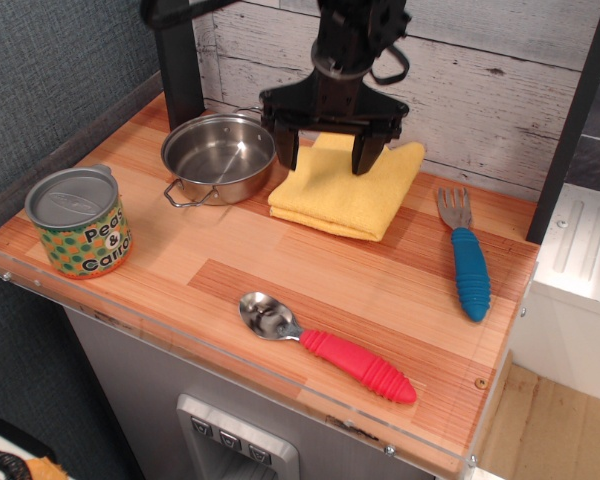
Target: Put the napkin to the right of the pot.
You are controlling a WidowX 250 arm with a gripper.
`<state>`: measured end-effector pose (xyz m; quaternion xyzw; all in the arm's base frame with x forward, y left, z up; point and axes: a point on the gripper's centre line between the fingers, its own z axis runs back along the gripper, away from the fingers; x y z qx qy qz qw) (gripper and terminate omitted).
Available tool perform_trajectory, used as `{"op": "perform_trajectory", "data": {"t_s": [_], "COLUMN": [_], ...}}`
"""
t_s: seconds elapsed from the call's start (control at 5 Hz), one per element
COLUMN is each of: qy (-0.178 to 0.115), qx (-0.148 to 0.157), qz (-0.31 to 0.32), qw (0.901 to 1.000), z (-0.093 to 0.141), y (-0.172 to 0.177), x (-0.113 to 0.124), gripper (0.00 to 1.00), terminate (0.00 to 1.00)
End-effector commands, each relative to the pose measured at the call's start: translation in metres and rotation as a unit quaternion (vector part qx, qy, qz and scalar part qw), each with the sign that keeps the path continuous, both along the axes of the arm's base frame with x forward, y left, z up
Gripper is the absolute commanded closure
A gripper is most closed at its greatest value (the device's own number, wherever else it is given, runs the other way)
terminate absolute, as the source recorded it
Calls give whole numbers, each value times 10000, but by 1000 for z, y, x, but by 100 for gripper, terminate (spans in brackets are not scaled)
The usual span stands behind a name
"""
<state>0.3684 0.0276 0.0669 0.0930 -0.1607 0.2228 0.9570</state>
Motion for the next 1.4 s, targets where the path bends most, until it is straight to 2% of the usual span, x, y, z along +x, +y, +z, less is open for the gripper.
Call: {"op": "perform_trajectory", "data": {"t_s": [0.0,0.2,0.4,0.6,0.8,1.0,1.2], "qy": [190,239,224,423,709,834,897], "qx": [393,16,7,-195,-457,-716,-683], "qz": [328,367,383,296,268,365,345], "qw": [9985,9990,9990,9985,9961,9933,9930], "z": [39,45,50,47,41,37,41], "y": [-3,2,1,-7,-12,-5,8], "x": [1,1,-2,-13,-37,-66,-94], "gripper": [0,0,0,0,0,0,0], "terminate": [0,0,0,0,0,0,0]}}
